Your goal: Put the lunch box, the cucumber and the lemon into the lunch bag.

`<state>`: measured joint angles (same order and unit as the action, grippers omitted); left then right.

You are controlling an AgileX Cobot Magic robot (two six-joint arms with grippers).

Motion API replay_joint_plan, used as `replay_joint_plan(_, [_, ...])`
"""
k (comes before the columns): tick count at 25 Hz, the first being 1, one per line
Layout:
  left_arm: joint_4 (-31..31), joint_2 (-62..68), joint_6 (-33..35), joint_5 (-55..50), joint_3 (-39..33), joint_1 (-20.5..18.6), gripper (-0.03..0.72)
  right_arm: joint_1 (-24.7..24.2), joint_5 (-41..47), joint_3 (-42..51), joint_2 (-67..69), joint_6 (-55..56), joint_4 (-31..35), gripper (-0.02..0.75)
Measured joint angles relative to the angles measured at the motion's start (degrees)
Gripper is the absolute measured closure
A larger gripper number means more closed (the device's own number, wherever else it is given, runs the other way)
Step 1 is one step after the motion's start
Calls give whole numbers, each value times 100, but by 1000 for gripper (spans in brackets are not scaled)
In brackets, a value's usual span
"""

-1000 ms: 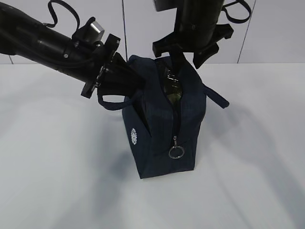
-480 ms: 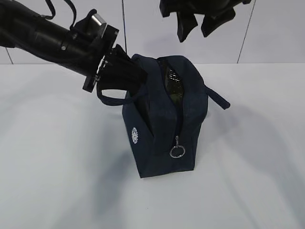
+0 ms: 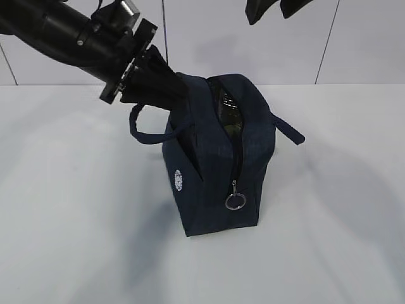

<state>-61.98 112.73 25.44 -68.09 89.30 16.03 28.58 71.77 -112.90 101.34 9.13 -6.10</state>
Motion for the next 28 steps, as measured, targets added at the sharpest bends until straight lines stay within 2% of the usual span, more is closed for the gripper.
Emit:
replay_joint_plan(5, [579,0,-444,-42,365,0,449,0,11,601,-497,-75,-20,335])
replay_joint_plan(10, [1054,0,-771,-99,438,0,449,0,-103,1438,-1185,-87,-34,335])
replay_joint_plan(18, [1789,-440,-1186,-131,438,0,450,0,-1770,3536,-2471,-94,38,335])
replay_joint_plan(24, [1976,-831,-1400,-154,438,0,450,0,-3121,5234,-3295,-94,186,335])
replay_joint_plan(28, [2022,-994,-1498,-167,438,0,451,0,-3835,6006,-3636,-94,246,335])
